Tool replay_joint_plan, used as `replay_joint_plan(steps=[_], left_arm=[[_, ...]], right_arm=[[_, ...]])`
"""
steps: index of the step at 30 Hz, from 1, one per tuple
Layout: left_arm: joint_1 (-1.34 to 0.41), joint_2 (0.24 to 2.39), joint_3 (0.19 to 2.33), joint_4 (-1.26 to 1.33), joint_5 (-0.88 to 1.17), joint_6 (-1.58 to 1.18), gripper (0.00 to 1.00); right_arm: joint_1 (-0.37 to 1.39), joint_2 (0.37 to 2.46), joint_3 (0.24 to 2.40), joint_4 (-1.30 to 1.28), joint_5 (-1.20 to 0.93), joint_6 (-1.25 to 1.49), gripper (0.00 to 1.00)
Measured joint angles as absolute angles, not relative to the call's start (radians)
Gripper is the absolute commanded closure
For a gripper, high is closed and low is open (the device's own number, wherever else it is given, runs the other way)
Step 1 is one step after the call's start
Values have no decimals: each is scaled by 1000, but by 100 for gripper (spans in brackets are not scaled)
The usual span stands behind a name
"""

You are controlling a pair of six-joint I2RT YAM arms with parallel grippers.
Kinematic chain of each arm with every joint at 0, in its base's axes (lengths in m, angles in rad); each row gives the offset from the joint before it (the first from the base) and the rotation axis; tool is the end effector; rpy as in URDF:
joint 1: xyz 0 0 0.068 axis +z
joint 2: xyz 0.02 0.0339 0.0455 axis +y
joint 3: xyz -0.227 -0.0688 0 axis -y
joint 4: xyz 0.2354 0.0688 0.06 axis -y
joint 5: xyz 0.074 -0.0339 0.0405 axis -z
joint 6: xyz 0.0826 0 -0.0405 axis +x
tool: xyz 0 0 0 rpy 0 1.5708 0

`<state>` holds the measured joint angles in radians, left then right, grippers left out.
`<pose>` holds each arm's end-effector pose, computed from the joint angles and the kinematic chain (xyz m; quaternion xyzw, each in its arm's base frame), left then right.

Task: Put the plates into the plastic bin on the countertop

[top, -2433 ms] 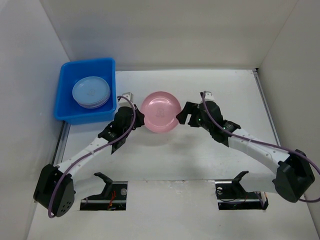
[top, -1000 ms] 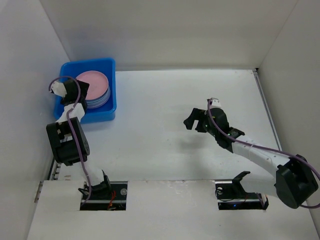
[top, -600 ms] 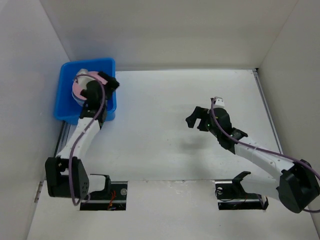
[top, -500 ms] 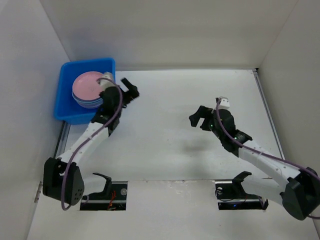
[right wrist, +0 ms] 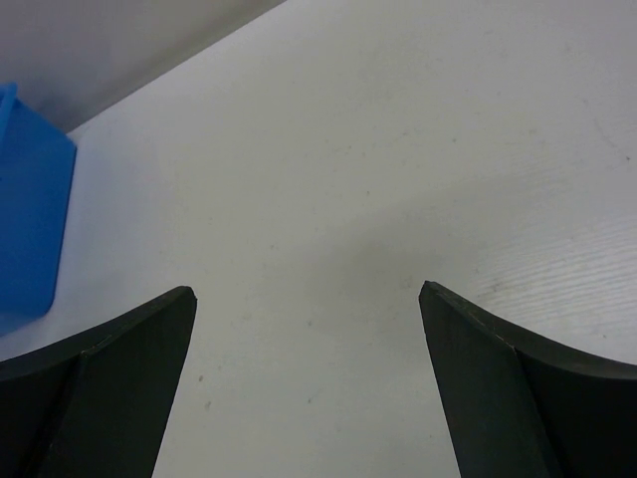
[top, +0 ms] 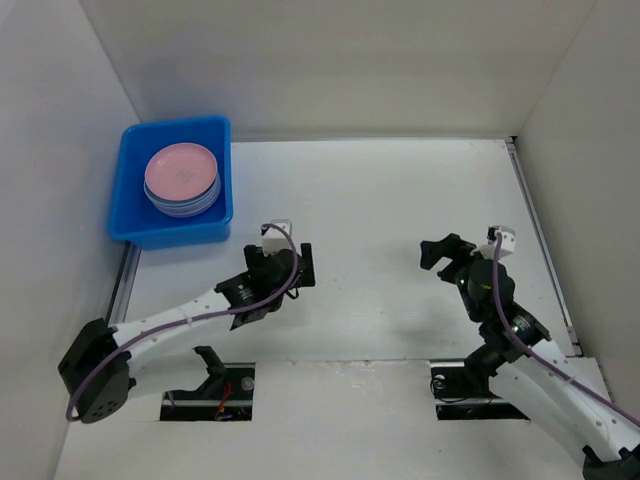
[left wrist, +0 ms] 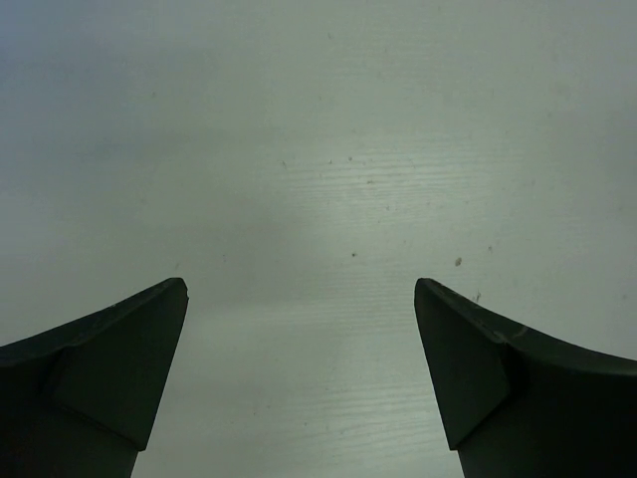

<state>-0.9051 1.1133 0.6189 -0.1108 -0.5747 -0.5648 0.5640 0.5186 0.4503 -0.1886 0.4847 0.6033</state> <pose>0.2041 -0.1872 0.1767 0.0142 0.8594 -0.1123 0.4986 0.1930 0.0766 0.2324 0.1616 0.7657 0.1681 0.5994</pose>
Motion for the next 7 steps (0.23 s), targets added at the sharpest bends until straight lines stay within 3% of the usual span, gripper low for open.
replay_joint_plan(steps=[7], left_arm=[[-927,945,619,-187,-741,-585,0]], right_arm=[[564,501,443,-224,522,618,0]])
